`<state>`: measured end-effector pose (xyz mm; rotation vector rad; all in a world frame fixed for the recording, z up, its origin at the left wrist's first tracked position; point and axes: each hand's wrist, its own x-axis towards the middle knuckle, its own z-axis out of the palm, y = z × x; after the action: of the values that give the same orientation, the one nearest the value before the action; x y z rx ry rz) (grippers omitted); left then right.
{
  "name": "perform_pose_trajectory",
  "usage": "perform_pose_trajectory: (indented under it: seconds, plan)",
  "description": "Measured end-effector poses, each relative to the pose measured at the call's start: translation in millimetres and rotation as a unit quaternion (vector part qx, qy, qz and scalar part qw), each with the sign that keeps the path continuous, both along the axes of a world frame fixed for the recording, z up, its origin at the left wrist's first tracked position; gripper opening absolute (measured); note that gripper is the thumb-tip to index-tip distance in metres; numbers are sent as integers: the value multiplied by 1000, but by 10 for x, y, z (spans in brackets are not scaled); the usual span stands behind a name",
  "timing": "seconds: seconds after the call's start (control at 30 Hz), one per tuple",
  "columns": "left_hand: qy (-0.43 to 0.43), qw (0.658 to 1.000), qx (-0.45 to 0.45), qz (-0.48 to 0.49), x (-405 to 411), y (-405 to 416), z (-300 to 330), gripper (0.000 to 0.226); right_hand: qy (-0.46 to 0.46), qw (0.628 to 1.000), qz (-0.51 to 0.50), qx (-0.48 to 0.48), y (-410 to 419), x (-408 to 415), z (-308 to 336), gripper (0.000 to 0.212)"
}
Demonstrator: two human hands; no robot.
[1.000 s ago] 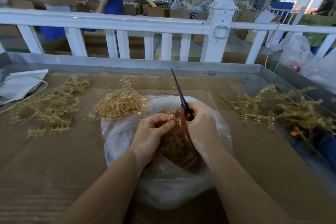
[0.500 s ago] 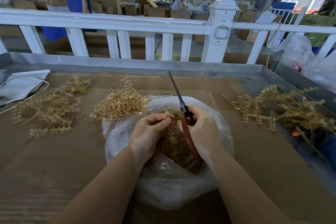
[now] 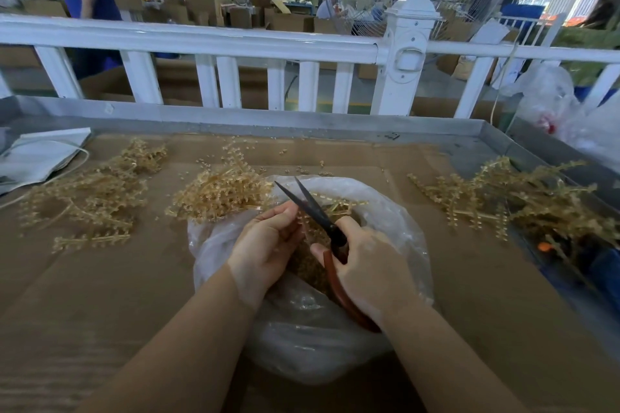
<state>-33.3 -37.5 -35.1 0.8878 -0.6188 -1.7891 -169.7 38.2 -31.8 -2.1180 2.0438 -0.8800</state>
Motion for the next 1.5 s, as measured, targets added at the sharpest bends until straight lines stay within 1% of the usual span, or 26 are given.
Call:
perform_pose_trajectory:
  seconds: [0.27, 0.47, 0.73, 0.83, 0.97, 1.1, 1.27, 1.4, 1.5]
  plan:
    - [26, 999, 26, 2, 1, 23, 53, 16, 44, 999, 1, 9, 30, 31, -6, 43]
    - [59, 998, 25, -14, 7, 56, 75, 23, 57, 998, 8, 6, 27, 61, 14, 41]
    - [85, 996, 20, -31, 7, 81, 95, 23, 62, 998, 15, 1, 6, 108, 36, 37]
    - [83, 996, 18, -28, -7, 70, 87, 19, 73, 997, 16, -2, -5, 109, 40, 37]
    - [78, 996, -1, -32, -11, 66, 72, 21, 80, 997, 12, -11, 4, 114, 29, 40]
    - [62, 997, -13, -33, 16, 56, 75, 22, 67, 998, 2, -20, 32, 92, 17, 41]
    - [41, 999, 8, -1, 3, 67, 89, 19, 41, 999, 12, -8, 49, 37, 21, 39]
    - [55, 998, 17, 11, -45, 77, 85, 19, 55, 998, 11, -9, 74, 9, 15, 39]
    - [45, 997, 53, 22, -71, 56, 90, 18, 64, 998, 7, -8, 96, 11, 6, 41]
